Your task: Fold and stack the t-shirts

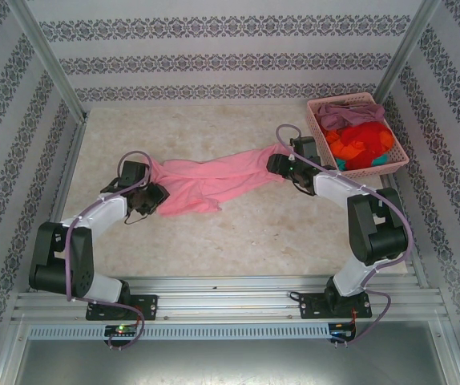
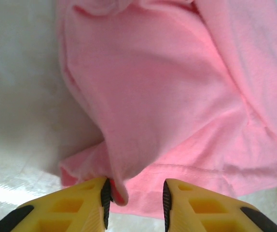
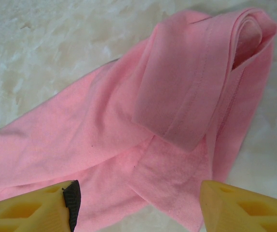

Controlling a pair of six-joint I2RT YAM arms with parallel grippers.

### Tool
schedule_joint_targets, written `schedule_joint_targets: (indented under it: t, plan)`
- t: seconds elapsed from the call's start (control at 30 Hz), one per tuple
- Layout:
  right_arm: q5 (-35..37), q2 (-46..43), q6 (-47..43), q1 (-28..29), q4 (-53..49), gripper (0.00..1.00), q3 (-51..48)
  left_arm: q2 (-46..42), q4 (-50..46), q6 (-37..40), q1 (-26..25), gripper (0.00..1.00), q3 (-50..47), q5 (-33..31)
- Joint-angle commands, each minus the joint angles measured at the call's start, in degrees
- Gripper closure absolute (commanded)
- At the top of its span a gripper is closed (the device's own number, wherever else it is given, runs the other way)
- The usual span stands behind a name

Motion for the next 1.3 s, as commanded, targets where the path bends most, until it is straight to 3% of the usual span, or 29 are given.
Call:
schedule_joint_targets:
  t: [0.0,0.33,0.53,0.87,1.07,1.27]
  plan:
    - [-0.2,-0.9,0.6,0.4,0.6,0.34,-0.1,0.4,2.1,-0.9,-0.9,0.66,2.1,1.6]
    - [0.1,-1.3,0.6,0.5,0.5,0.34,-0.6,1.6,3.5,-1.9,-1.1,0.69,3.1,3.3]
    - [0.5,-1.3,0.5,0.5,0.5,0.34,-0.7,-0.8,1.4,-1.3,-1.7,0.65,2.0,2.0]
    - [-0.2,-0.4,1.0,0.7,0.8,0.34,-0.2,0.2,4.9,-1.3,-1.7,0.67,1.7,9.1]
    - [-0.3,-0.8,1.0,0.7,0.8,0.34,-0.6,-0.2,-1.0,2.6,-1.7,0.65,3.4,2.3]
    - [0.2,-1.0,0.7,0.6,0.5,0.34,-1.0,-6.6,-8.3,10.3,-1.7,0.64,1.3,-7.6]
